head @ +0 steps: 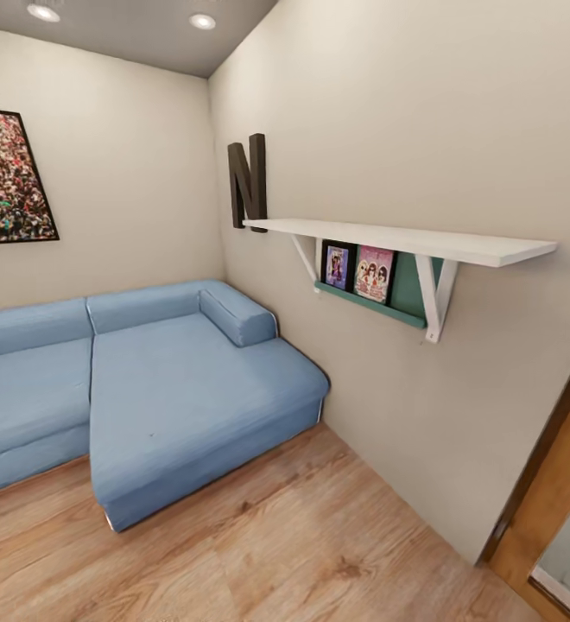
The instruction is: Turn on the radio receiver that's on the table in the living room.
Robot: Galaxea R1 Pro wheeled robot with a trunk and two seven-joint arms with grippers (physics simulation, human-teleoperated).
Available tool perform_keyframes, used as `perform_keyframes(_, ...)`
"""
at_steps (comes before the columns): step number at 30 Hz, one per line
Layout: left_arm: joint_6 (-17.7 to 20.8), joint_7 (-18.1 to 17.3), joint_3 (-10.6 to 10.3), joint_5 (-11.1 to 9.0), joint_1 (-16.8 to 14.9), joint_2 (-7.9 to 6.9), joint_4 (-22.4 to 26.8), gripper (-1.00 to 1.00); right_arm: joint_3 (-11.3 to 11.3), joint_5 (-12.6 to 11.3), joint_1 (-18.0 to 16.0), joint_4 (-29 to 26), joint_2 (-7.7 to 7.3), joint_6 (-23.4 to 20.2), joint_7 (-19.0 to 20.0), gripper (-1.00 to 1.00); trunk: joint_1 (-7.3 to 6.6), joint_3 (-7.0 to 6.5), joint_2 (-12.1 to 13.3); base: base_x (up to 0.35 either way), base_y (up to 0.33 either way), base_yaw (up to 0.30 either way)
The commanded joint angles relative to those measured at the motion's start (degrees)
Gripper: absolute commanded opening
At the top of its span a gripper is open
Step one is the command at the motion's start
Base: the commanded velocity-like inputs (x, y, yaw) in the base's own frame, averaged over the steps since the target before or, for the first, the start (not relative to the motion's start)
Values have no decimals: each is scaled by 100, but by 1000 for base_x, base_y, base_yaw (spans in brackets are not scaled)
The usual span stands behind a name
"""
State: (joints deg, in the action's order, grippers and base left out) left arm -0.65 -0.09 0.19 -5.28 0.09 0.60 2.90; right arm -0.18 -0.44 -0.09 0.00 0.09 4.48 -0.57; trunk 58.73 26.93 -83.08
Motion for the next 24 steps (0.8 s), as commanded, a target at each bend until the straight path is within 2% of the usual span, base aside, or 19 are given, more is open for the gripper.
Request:
perform_keyframes(1, 1, 0, 0, 0, 0, 0, 0, 100, 0, 0, 0, 0, 0, 0, 1, 100, 0, 0, 0, 0, 0, 269)
perform_keyframes(24, -2, 0, 1, 0, 0, 1, 0, 100, 0, 0, 0, 0, 0, 0, 3, 100, 0, 0, 0, 0, 0, 270)
